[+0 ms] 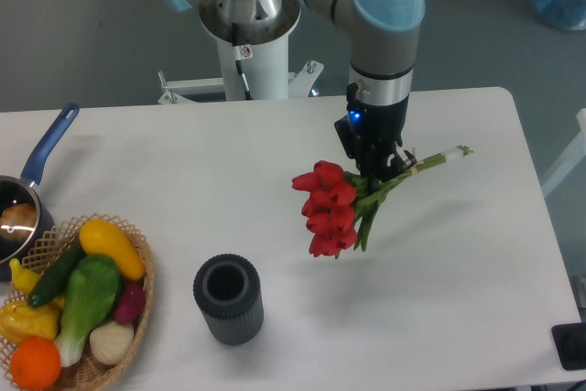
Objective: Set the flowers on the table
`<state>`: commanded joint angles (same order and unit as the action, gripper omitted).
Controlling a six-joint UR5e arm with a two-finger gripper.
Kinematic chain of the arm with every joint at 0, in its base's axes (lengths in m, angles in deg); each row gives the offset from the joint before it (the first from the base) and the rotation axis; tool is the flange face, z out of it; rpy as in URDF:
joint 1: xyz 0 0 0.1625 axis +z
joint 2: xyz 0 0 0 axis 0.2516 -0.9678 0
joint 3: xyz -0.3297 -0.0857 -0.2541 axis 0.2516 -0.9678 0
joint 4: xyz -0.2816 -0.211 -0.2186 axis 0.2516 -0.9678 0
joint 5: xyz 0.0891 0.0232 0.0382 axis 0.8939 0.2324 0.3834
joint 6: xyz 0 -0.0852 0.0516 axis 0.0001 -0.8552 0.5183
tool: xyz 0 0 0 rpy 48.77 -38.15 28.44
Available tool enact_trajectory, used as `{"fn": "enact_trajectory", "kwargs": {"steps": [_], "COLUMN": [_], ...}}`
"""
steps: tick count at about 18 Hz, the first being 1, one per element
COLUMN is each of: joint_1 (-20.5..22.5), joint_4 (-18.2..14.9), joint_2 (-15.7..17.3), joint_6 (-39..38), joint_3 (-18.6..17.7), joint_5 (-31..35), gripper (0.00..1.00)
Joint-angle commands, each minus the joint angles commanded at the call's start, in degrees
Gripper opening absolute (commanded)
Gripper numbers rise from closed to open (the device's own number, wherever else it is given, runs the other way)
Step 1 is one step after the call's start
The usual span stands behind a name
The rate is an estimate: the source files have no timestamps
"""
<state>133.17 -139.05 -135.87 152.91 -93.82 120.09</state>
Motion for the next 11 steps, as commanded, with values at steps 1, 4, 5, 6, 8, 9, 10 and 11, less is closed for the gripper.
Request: {"fn": "enact_trajectory", "kwargs": {"steps": [1,4,5,6,8,9,10,11], "joint_1": [0.0,-0.7,-0.79,-0.79,-0.79,-0.79,-0.88,-1.23], "joint_4": [0.09,0.0,-0.09,0.0,0.09,0.17,0.18,0.52], "joint_2": [-0.09,-0.35,-0.53,-0.53,-0.79,-1.05,-1.4,-1.58], "joint_6": [0.0,0.0,-0.09,-0.17,-0.96,-1.66,-2.45,-4.38], "joint_3": [-0.26,-0.71,-0.88,-1.4,-2.63,-3.16,-3.6,-4.04], "joint_5": [0.27,0.27,0.44,0.88,1.06,1.06,1.06,0.89], "gripper": [0.08,0.1,0.1,0.1,0.1,0.1,0.1,0.1]}}
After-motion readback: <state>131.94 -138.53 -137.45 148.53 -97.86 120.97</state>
